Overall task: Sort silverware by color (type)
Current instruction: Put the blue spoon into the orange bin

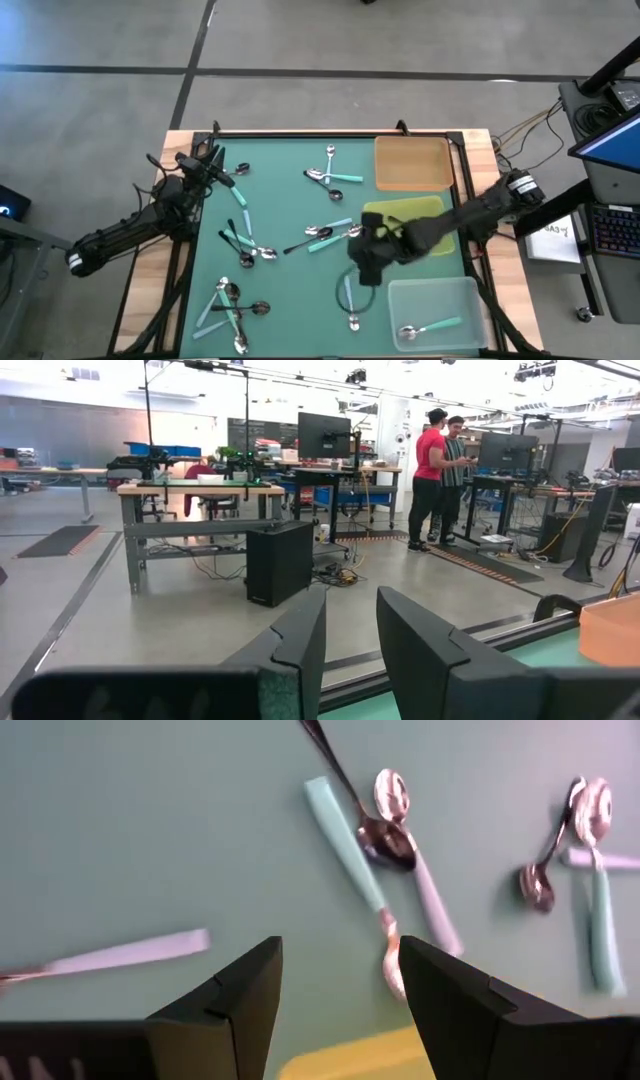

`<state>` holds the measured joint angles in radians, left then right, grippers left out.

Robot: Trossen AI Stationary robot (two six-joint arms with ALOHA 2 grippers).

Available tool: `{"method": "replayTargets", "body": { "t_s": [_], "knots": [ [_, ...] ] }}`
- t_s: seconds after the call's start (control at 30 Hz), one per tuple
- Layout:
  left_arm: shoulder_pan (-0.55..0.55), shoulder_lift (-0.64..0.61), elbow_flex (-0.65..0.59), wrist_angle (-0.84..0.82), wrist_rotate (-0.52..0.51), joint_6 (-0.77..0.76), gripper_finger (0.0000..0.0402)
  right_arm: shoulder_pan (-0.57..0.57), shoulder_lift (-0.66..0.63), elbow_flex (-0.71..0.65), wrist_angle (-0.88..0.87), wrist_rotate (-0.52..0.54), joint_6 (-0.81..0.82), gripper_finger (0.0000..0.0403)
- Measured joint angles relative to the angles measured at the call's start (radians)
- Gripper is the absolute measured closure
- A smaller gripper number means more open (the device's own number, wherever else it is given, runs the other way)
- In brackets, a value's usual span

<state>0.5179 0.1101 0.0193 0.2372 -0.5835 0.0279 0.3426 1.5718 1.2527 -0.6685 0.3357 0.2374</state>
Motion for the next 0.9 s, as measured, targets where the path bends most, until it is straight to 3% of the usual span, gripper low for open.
{"method": "replayTargets", "body": {
  "t_s": [0.13, 0.37, 0.9],
  "knots": [
    [0.000, 0.000, 0.000, 0.000, 0.000, 0.000, 0.0325, -0.095, 0.053, 0.011, 0.021, -0.056, -0.086, 0.0209],
    [0.000, 0.000, 0.000, 0.000, 0.000, 0.000, 0.0325, -0.225, 0.145, 0.025, 0.024, -0.056, -0.192, 0.0209],
    [0.000, 0.000, 0.000, 0.001, 0.000, 0.000, 0.0325, -0.361, 0.297, 0.035, 0.075, -0.170, -0.322, 0.0209]
  ]
}}
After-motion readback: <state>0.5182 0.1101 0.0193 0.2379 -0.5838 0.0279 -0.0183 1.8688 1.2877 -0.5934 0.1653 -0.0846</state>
